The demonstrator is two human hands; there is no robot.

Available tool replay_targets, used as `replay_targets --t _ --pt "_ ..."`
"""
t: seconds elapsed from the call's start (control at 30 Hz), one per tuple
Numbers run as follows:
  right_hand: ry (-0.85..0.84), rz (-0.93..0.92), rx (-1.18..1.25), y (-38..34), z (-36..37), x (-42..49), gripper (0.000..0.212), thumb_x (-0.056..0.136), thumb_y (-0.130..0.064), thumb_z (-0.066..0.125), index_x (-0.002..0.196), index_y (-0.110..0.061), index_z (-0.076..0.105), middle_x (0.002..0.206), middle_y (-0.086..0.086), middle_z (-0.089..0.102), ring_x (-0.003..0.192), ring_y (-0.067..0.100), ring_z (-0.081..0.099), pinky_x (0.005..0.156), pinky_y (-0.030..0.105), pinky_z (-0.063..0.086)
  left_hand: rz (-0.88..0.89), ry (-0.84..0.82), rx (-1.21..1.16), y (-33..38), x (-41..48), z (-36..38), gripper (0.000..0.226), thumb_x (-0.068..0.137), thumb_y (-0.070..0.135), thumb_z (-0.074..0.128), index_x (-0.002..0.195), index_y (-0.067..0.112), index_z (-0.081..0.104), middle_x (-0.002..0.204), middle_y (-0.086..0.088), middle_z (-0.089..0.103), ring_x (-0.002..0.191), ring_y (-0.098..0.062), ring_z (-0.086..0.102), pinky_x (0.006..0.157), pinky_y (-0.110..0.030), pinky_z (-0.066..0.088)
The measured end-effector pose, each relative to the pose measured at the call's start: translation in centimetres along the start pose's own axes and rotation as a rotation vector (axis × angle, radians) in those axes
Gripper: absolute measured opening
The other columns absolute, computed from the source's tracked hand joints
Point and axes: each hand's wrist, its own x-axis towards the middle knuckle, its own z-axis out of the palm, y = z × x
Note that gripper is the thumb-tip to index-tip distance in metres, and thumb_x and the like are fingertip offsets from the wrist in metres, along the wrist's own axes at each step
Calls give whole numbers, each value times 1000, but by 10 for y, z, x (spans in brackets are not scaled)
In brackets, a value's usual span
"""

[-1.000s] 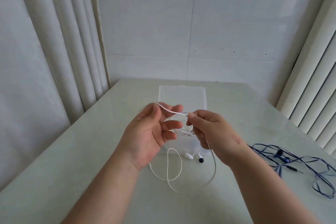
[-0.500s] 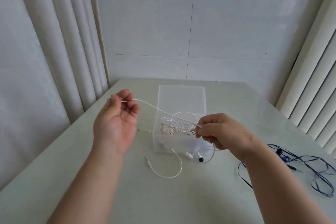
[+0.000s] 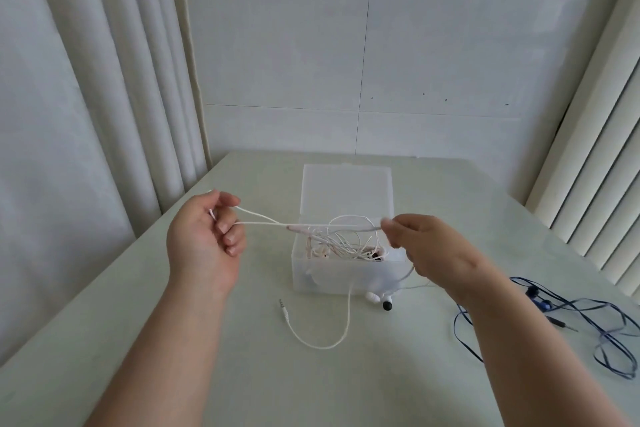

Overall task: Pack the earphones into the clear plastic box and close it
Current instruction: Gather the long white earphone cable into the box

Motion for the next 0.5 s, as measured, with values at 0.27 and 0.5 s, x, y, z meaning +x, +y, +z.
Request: replay_targets --t 0.27,0.5 --pt "14 -68 38 7 -15 0 34 81 -34 73 60 -17 54 47 -13 40 41 7 29 46 19 25 205 132 -33 4 1 4 36 103 43 29 78 29 51 70 -1 65 48 -17 50 44 -19 33" --pt "264 -66 -234 11 -13 7 15 87 -26 63 74 -26 68 69 -10 67 57 11 54 53 23 43 216 269 -84 4 4 -2 37 101 39 34 70 26 48 54 4 28 43 -12 26 42 -22 18"
